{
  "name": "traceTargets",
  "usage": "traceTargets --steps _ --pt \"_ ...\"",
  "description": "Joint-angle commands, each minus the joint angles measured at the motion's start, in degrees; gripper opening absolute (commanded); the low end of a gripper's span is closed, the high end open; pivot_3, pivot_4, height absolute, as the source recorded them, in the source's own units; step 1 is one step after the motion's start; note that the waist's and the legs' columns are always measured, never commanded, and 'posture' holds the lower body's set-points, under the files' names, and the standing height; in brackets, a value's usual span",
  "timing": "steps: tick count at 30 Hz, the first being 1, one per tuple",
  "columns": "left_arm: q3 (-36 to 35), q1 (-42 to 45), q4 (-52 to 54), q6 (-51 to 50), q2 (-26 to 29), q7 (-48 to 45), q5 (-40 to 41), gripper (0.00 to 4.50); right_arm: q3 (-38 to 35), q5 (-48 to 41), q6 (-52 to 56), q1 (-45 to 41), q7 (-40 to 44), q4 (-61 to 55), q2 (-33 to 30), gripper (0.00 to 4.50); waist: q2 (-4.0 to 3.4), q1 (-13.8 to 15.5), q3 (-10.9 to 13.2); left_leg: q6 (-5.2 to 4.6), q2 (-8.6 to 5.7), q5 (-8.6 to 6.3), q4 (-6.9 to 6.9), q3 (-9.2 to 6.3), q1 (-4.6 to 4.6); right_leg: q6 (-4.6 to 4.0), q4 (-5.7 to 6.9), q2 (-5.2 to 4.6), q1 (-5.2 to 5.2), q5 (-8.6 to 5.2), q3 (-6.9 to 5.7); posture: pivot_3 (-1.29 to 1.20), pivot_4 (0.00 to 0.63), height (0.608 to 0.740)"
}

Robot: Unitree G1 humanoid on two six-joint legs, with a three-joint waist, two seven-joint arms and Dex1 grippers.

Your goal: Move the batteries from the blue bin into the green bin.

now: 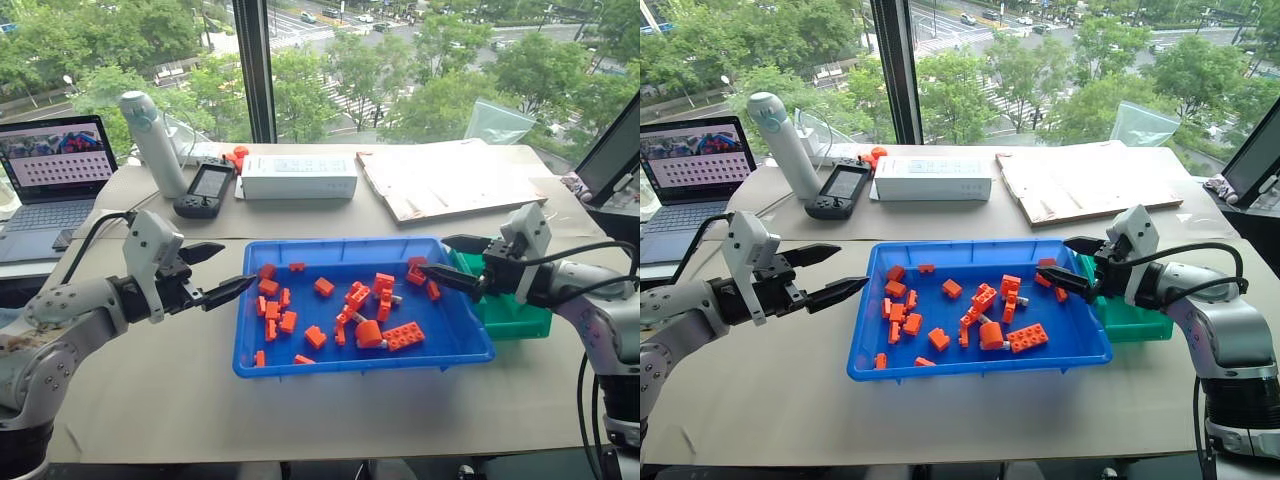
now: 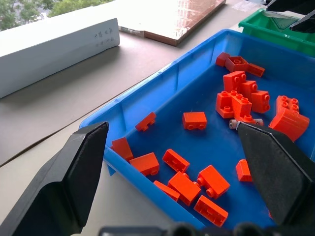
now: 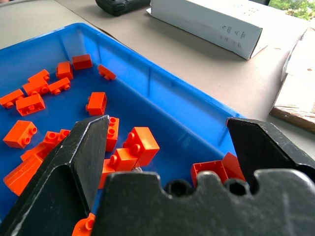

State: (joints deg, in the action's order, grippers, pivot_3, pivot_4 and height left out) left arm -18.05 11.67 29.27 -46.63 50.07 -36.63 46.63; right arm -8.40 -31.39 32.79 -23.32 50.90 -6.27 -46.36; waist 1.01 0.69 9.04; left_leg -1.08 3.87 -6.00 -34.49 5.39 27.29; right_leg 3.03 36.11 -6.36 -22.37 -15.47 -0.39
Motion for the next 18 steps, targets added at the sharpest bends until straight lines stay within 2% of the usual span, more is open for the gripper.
traceTargets --steps 1,5,11,15,18 --pt "-0.33 2.51 -0.61 0.17 1.40 -1.86 0.50 4.50 -1.53 -1.58 2.43 -1.40 2.11 -2.05 -2.44 4.43 0.00 0.00 0.00 0.00 0.00 0.00 0.00 0.00 0.00 0.00 0.00 0.00 0.00 0.00 0.00 0.00 0.150 0.740" --pt "-0.05 7.11 -0.95 -2.06 1.73 -5.76 6.44 4.50 3.24 -1.97 8.02 -5.91 8.80 -4.14 -9.15 4.43 -0.02 0.03 0.13 0.00 0.01 0.00 -0.15 -0.03 0.03 -0.10 0.07 0.00 -0.08 -0.05 -0.04 0.00 0.150 0.740" --pt "5.93 8.84 3.20 -4.22 9.03 -15.94 8.07 4.50 15.48 4.32 11.23 -10.29 11.90 -8.95 -13.20 4.43 0.01 -0.48 0.14 -0.02 0.05 -0.03 -0.05 -0.02 0.02 -0.17 0.02 0.00 -0.17 -0.10 -0.03 0.00 0.150 0.740" --pt "7.56 10.32 3.94 -4.77 9.94 -18.06 8.84 4.50 20.91 10.74 9.00 -13.52 8.16 -3.93 -7.75 4.43 0.02 -0.45 0.15 -0.02 0.03 -0.03 -0.09 0.00 0.04 -0.17 0.05 0.00 -0.21 -0.10 -0.01 0.00 0.150 0.740" --pt "7.81 10.15 4.78 -5.01 9.93 -17.99 8.79 4.50 22.25 13.06 10.68 -16.20 4.88 -0.20 -2.92 4.43 0.05 -0.45 0.17 -0.02 0.02 -0.03 -0.15 0.01 0.05 -0.15 0.08 0.00 -0.20 -0.08 0.00 0.00 0.150 0.740"
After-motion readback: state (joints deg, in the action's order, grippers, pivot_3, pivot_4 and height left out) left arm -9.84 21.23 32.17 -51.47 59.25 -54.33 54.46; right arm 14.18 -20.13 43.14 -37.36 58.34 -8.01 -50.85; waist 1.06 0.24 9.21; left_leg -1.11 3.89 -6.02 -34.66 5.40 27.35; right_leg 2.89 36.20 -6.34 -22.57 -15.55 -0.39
